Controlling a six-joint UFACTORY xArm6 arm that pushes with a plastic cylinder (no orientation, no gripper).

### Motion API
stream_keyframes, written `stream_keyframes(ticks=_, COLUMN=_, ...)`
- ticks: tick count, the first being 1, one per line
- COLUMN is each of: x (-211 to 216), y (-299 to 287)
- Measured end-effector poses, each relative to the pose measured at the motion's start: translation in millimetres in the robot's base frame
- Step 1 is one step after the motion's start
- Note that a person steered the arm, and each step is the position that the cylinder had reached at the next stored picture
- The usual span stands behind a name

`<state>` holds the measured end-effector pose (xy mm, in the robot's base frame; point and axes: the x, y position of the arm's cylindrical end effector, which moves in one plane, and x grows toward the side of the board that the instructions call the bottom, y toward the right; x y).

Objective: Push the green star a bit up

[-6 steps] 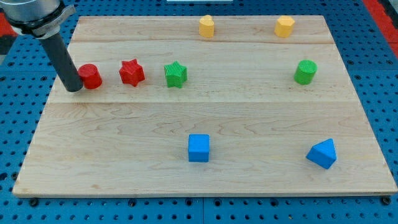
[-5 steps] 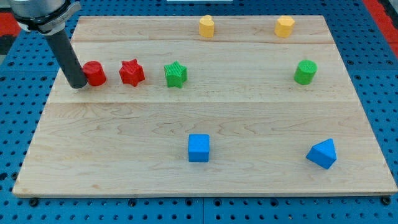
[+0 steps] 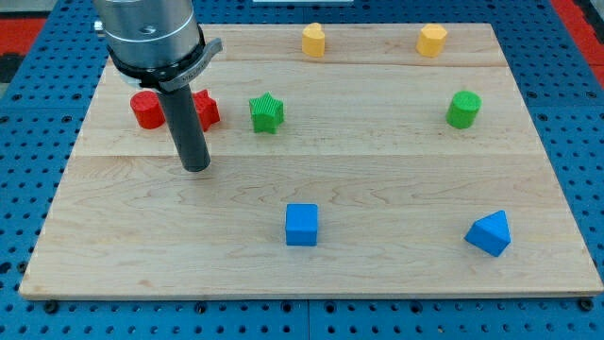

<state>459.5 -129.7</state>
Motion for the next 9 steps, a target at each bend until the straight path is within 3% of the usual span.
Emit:
stream_keyframes(ticks=3, x=-23.2, y=19.0)
stream_keyframes(ticks=5, x=-23.6, y=83.6)
stream_keyframes(ticks=9, x=-38.4, y=90.9)
